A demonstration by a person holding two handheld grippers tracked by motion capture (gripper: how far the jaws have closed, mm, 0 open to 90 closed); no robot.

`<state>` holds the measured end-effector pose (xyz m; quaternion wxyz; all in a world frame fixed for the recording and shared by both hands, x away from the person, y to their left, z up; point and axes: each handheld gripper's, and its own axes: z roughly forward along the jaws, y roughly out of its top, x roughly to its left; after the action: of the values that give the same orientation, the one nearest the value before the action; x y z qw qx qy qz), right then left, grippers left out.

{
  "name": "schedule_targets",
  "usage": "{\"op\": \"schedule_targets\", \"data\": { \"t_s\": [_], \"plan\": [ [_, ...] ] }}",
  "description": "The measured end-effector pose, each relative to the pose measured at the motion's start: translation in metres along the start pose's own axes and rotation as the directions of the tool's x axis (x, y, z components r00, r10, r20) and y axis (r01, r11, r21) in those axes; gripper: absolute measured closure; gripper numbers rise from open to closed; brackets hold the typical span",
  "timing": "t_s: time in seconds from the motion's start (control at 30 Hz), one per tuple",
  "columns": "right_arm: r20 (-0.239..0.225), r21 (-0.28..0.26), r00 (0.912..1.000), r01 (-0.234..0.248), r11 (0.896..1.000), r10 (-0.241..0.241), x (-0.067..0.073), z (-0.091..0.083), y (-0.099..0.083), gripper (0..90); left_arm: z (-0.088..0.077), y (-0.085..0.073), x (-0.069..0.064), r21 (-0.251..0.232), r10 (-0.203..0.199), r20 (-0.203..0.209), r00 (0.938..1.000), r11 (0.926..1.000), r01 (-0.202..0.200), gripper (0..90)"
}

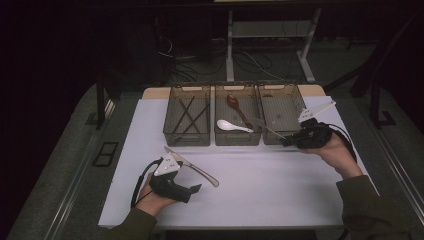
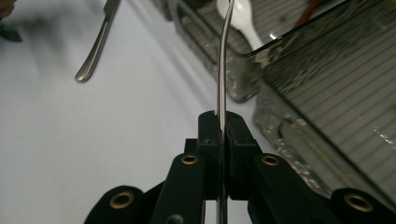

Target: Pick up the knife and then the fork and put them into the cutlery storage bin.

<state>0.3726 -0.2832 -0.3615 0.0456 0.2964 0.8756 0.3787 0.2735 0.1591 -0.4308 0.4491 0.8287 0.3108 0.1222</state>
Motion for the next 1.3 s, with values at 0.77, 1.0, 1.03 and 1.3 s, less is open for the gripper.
{"op": "schedule_targets", "data": {
  "t_s": [0.77, 1.0, 1.03, 1.3],
  "plan": [
    [0.210, -0.060, 0.9621, -0.164, 0.985, 0.173, -0.061, -0.008, 0.012, 85.8, 0.004, -0.002, 0.000, 0.008, 0.008, 0.023, 0.9997, 0.9999, -0.008, 0.0],
    [0.254, -0.030, 0.9402, -0.227, 0.974, 0.227, -0.083, -0.005, 0.008, 85.8, 0.005, -0.003, 0.000, 0.017, 0.019, 0.032, 0.9993, 0.9997, -0.020, 0.0],
    [0.259, -0.026, 0.9374, -0.234, 0.972, 0.233, -0.085, -0.003, 0.008, 85.8, 0.005, -0.003, 0.000, 0.019, 0.020, 0.034, 0.9992, 0.9996, -0.020, 0.0],
    [0.283, 0.022, 0.9271, -0.262, 0.965, 0.246, -0.095, 0.011, 0.007, 85.8, 0.006, -0.003, -0.001, 0.021, 0.021, 0.042, 0.9989, 0.9995, -0.022, 0.0]
  ]
}}
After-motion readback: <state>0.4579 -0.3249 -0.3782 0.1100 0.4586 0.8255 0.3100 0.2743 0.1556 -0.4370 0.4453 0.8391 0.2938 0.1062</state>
